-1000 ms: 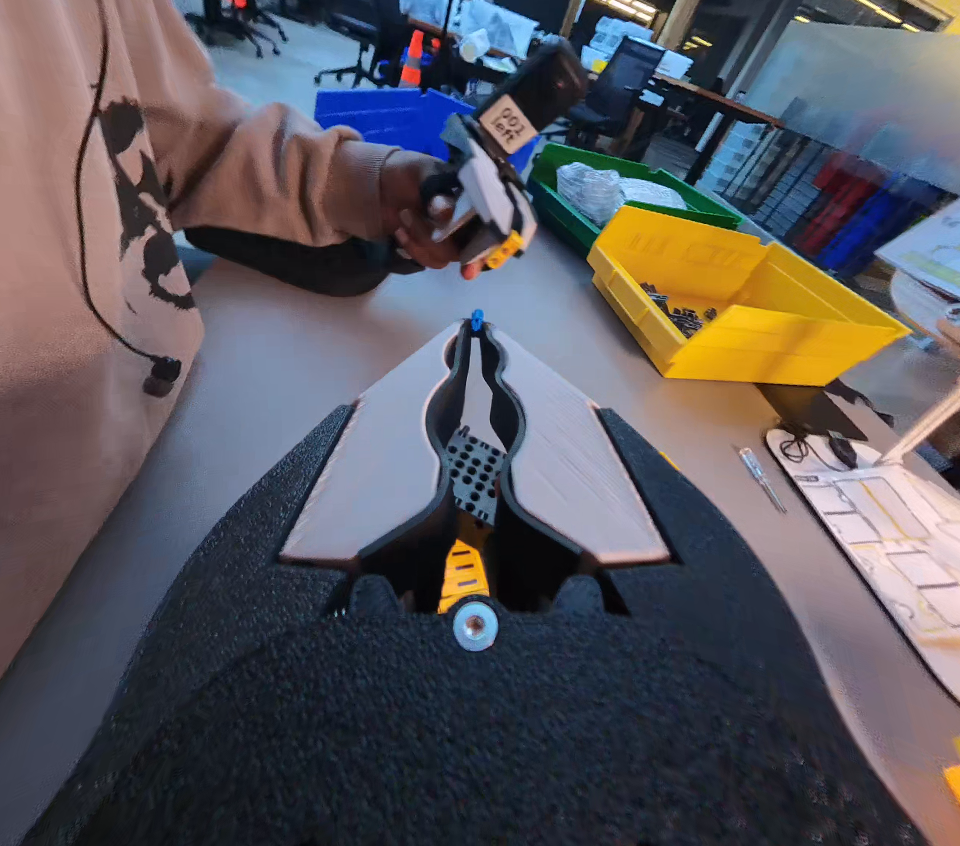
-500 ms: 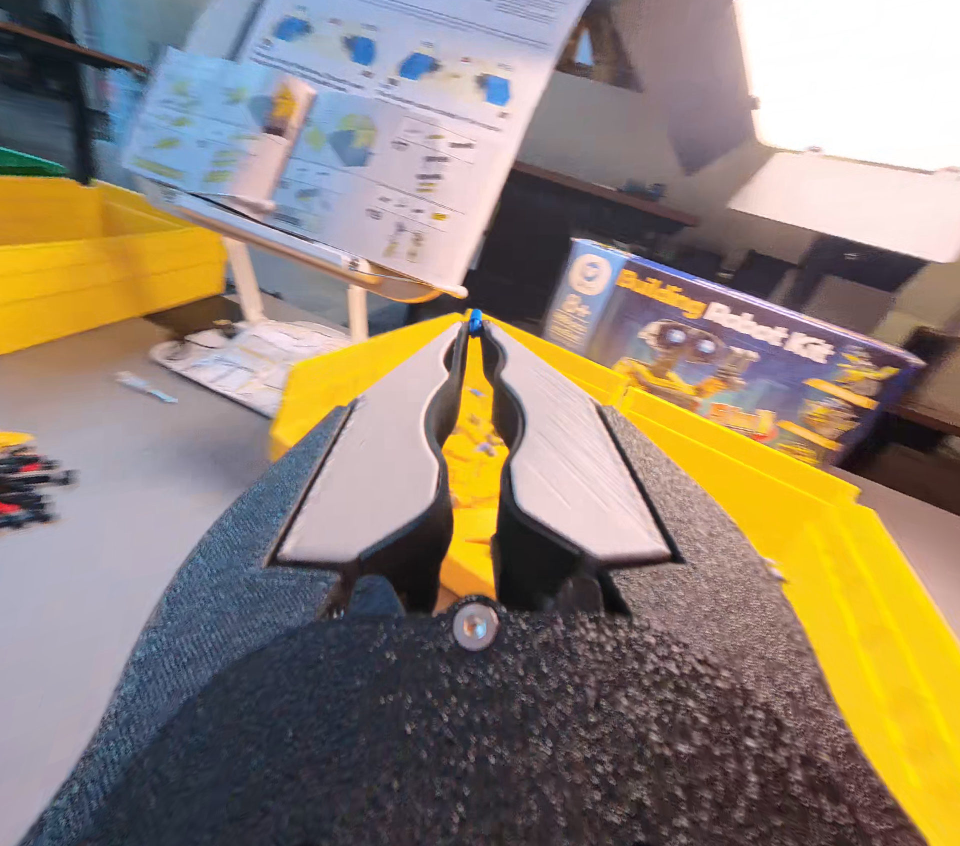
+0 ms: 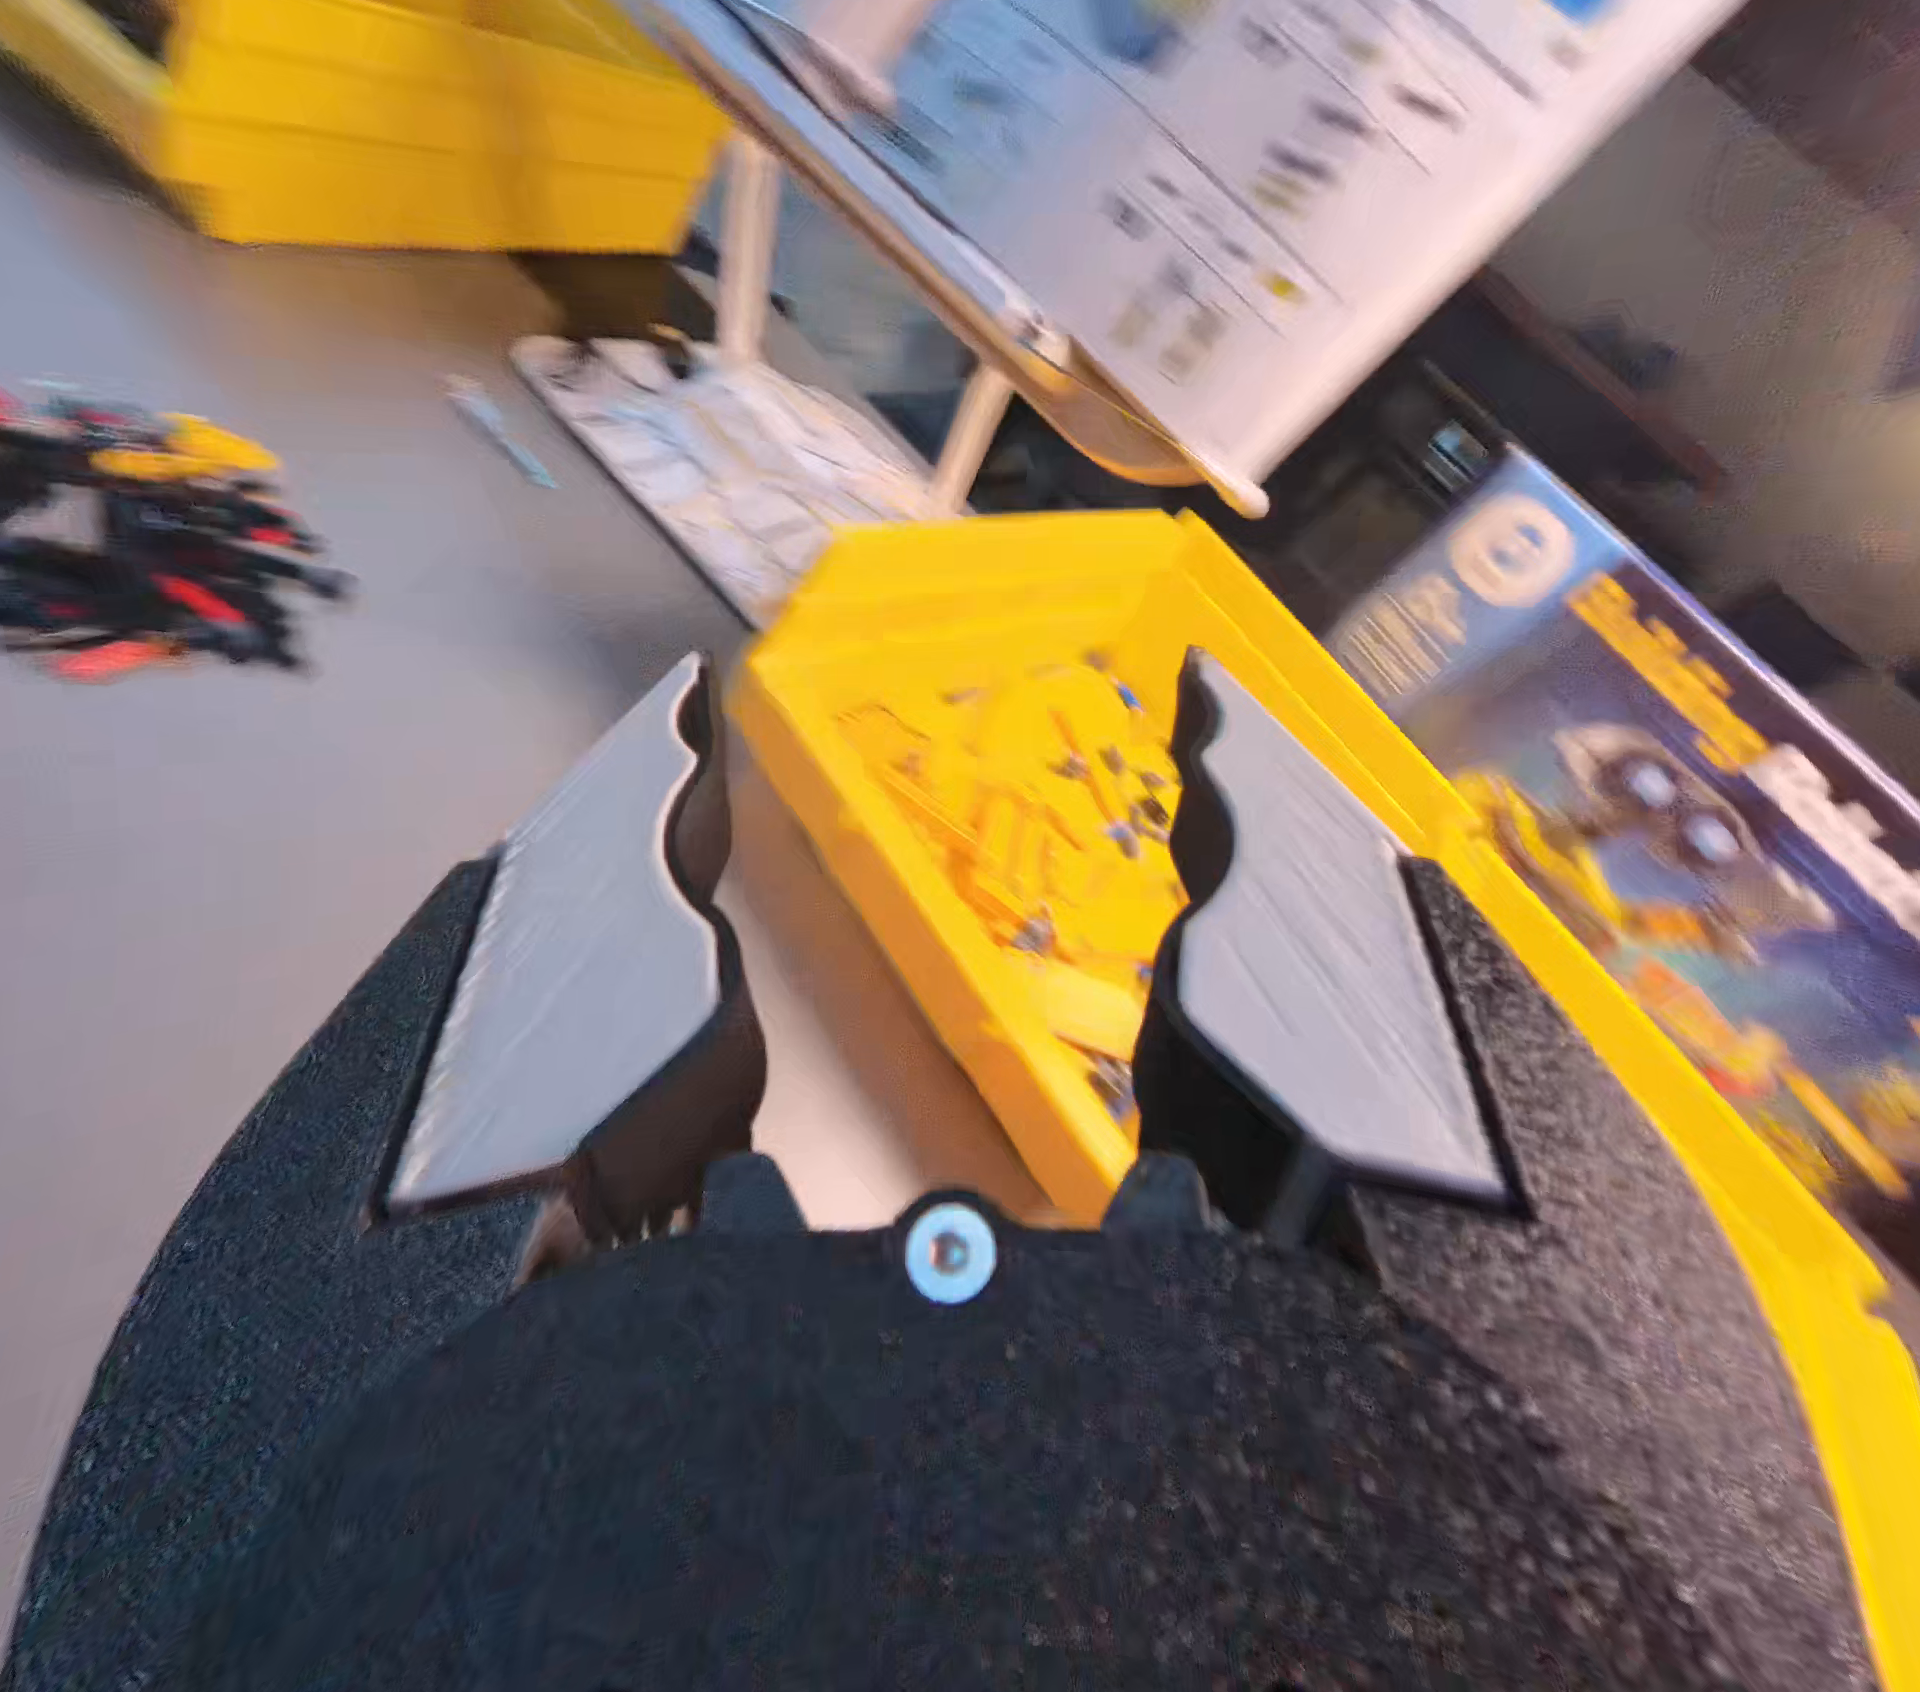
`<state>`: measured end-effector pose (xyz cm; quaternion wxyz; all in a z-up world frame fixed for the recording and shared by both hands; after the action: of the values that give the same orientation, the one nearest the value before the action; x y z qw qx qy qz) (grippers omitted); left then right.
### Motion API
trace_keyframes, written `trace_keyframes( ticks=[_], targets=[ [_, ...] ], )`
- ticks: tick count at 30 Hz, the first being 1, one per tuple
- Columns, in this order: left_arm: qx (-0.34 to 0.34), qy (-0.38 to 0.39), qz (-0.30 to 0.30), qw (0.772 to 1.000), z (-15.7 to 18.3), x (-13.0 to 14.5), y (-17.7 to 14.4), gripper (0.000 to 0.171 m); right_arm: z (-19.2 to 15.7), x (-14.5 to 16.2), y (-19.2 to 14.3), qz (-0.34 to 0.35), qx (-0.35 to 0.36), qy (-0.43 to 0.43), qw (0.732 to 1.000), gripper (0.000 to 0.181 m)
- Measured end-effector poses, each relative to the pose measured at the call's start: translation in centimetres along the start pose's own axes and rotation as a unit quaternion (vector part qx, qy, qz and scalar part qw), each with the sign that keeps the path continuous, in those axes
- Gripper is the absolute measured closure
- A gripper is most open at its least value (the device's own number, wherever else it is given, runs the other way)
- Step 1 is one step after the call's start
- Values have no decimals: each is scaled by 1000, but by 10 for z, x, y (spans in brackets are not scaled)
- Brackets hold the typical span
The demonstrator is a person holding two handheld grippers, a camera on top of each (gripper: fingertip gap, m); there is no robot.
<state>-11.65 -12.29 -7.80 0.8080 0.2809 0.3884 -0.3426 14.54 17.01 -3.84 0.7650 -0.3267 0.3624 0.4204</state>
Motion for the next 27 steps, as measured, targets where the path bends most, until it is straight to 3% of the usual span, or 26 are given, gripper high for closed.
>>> trace_keyframes(
  ticks=[2,5,9,14,19,27],
  targets=[
    [49,-31,24,998,4,0,2,165,-63,-43,4,63,-116,-48,990,107],
    [101,-82,32,991,6,3,5,165,-152,-94,-1,140,-262,-103,949,116],
    [137,-125,16,983,7,11,11,165,-217,-125,-9,203,-338,-140,908,127],
    [145,-135,-3,980,9,16,17,165,-227,-131,-11,217,-347,-135,902,149],
    [136,-145,-20,980,7,21,20,165,-226,-128,-14,211,-349,-146,901,158],
    [123,-145,-28,981,5,25,23,163,-224,-123,-14,205,-376,-123,896,160]
  ],
)
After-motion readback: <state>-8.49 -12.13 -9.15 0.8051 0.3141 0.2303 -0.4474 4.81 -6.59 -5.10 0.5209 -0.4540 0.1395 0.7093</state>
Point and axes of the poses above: each gripper's, where its closed fingertips meet, y out along the fingers, x out of its underside, z = x × y across the jaws, the point moved 8 cm from there along -y, back along the fingers, and after that the axes turned 2 degrees about -x, right-handed, at the moved point
